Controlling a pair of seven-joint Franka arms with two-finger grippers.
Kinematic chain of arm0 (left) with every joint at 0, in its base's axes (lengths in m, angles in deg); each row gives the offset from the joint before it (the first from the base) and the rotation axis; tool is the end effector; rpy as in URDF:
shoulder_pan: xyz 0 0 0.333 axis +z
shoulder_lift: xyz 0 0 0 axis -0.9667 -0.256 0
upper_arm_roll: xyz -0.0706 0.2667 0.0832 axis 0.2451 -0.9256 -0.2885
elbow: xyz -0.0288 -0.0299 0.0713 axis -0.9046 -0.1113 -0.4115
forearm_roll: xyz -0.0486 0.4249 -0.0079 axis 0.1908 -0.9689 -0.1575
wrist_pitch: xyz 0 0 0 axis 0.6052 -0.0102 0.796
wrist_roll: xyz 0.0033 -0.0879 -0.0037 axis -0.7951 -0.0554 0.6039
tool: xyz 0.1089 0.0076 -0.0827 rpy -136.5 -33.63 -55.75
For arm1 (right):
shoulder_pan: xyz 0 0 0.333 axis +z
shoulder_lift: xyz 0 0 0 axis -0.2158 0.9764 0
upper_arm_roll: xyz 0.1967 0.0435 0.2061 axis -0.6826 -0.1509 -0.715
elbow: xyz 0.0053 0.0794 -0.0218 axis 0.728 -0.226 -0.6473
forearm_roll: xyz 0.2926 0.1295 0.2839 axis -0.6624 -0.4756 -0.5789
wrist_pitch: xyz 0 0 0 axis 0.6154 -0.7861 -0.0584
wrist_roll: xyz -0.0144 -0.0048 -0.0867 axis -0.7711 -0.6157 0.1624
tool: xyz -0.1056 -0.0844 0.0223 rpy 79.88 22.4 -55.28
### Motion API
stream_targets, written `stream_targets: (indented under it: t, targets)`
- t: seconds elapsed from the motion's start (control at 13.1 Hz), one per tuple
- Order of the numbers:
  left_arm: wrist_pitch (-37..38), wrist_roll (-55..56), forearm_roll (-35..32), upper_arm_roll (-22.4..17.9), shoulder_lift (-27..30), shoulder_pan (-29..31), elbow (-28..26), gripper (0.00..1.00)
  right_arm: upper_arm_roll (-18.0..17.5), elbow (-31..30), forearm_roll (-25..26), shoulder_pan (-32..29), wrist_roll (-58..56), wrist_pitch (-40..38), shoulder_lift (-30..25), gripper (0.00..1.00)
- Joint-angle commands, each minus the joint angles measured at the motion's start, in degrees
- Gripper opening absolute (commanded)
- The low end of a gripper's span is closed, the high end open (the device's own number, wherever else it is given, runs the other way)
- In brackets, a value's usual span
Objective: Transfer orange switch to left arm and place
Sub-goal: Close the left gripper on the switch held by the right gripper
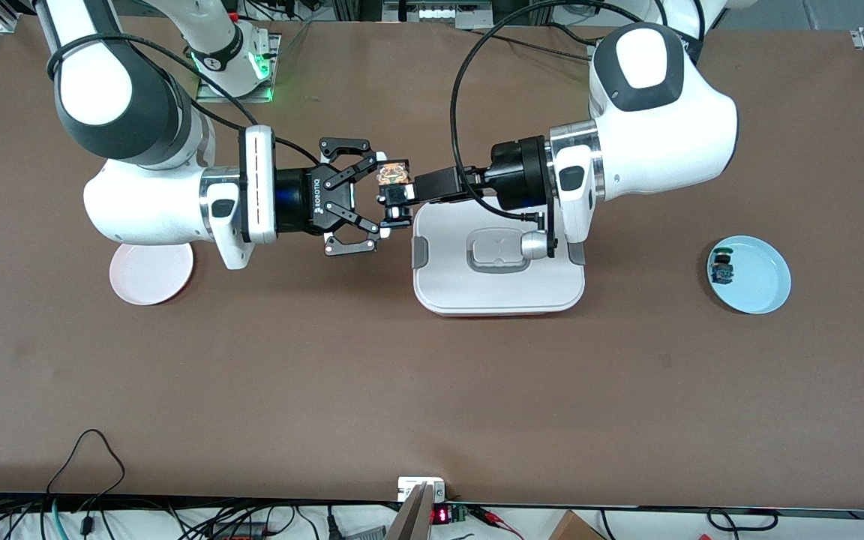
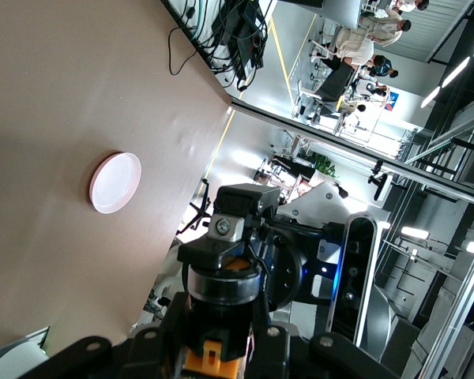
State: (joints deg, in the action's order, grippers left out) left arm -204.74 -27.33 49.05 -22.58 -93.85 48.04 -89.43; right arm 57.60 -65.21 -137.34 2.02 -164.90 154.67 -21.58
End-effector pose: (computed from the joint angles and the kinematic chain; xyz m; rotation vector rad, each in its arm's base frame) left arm 0.6257 -0.4215 0.5294 1.7943 0.4343 -0.2266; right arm 0.6345 0.3786 0.4816 -1.2970 -1.1212 -0.9401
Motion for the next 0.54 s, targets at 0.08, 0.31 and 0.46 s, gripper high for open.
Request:
stream_targets:
  t: [0.08,0.31,0.46]
  targets:
    - [-0.1,-0.3,1.0,-0.1,0.6,0.4,-0.1,0.00,0.5,-1.2,-0.3,-0.1,-0.6,0.2,-1.9,0.99]
    - [0.4,0.1,1.0,-0.2,0.7,0.8,0.9,0.00,0.5,-1.3,-0.3,-0.1,-0.4,0.5,-2.6,1.00]
    - [1.4,0.2,0.9,-0.3,0.8,1.5,0.9,0.00,0.5,-1.3,-0.3,-0.2,-0.4,0.5,-2.6,1.00]
